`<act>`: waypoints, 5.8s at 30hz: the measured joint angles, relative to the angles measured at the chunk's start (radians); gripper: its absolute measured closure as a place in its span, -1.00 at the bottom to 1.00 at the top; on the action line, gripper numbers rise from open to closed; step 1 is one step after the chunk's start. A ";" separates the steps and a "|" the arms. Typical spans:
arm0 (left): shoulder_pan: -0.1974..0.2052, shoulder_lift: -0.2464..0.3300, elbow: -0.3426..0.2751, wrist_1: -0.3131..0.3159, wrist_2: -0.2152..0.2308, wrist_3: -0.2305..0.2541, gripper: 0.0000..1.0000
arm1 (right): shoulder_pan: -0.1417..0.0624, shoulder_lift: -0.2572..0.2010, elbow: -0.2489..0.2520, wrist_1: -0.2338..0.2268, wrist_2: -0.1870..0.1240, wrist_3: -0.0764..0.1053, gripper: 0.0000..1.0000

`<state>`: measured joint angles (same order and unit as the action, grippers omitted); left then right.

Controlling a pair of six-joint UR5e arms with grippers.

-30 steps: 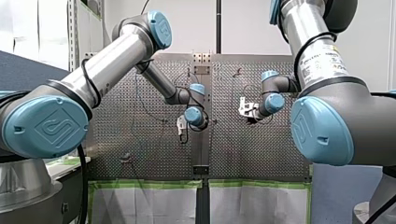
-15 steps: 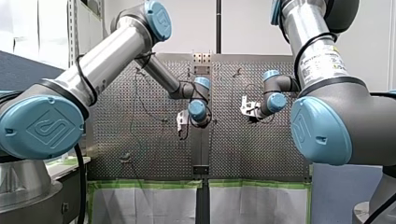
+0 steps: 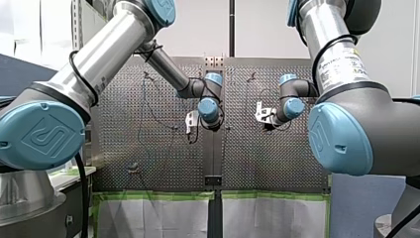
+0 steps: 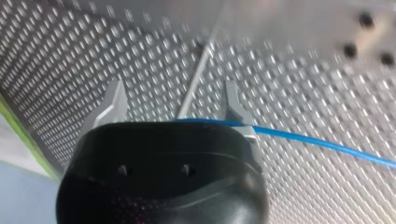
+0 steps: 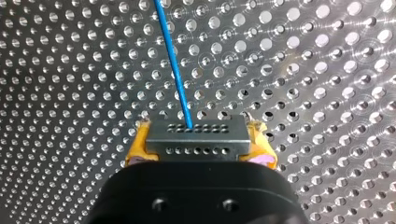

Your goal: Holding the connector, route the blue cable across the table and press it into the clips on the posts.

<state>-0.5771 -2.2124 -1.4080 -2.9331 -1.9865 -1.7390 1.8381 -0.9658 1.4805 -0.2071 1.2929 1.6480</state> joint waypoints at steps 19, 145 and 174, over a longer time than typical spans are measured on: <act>-0.169 0.064 -0.040 0.081 -0.095 -0.061 -1.00 | -0.029 -0.030 -0.007 0.056 -0.007 -0.001 1.00; -0.213 -0.198 0.478 -0.115 -0.360 -0.279 1.00 | -0.052 -0.177 -0.047 0.139 -0.104 0.029 1.00; -0.259 0.034 0.429 -0.036 -0.273 -0.132 1.00 | -0.077 -0.395 -0.082 0.246 -0.127 0.072 1.00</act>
<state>-0.8362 -2.1779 -0.9794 -2.9691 -2.2594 -1.8711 1.7606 -1.3607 1.3989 0.0392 1.1659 1.7198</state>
